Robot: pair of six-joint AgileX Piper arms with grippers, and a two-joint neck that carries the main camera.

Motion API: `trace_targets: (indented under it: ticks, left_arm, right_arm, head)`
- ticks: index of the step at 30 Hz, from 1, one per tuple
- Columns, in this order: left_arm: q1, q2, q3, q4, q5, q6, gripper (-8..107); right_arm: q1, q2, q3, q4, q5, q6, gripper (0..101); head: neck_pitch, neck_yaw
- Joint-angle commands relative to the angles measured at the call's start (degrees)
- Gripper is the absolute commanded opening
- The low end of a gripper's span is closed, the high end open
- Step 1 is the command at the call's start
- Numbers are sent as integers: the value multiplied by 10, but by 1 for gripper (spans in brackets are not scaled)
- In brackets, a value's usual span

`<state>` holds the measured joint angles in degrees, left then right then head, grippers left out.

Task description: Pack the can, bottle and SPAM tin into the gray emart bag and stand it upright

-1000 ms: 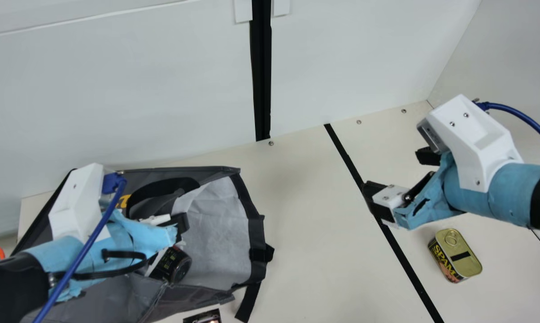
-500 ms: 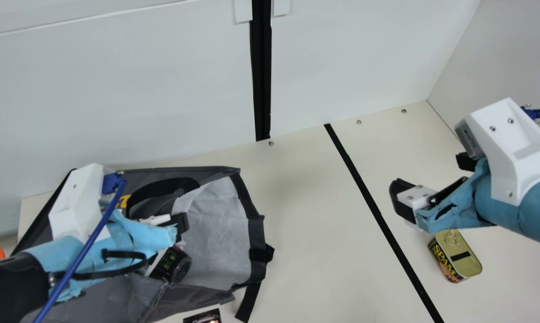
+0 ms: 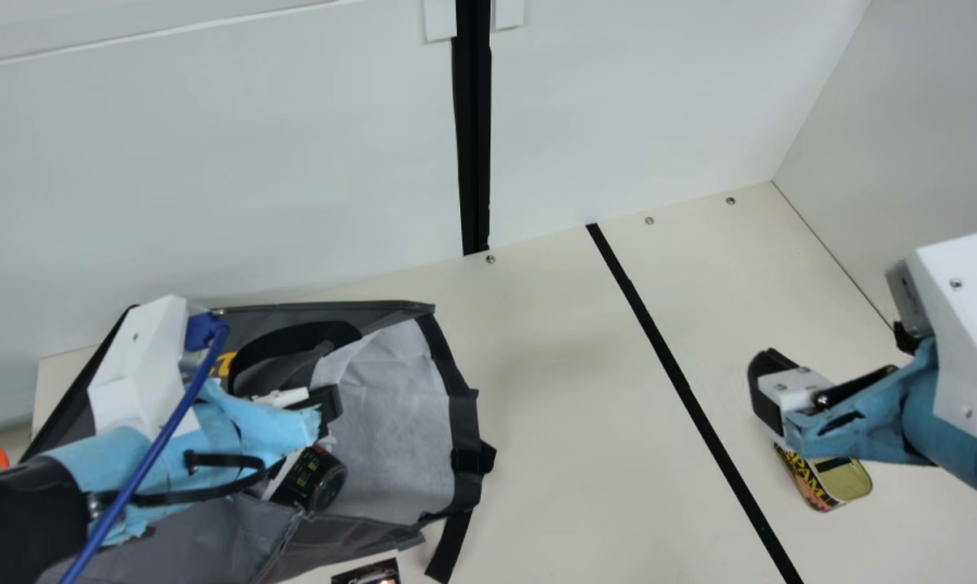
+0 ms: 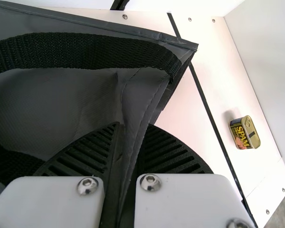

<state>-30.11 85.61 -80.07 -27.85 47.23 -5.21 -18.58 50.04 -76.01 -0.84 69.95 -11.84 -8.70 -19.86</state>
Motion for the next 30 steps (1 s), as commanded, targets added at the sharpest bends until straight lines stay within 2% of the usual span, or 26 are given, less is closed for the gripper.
trace_targets:
  ticks: [1, 30]
  left_arm:
    - [0, 0, 0, 0, 0, 0, -8]
    - [0, 0, 0, 0, 0, 0, -8]
  right_arm:
    - [-4, -6, 3, -6, -1, 4, 95]
    - [-75, -74, 40, -11, -1, 30, 95]
  head:
    - [-13, -1]
    - [-13, -1]
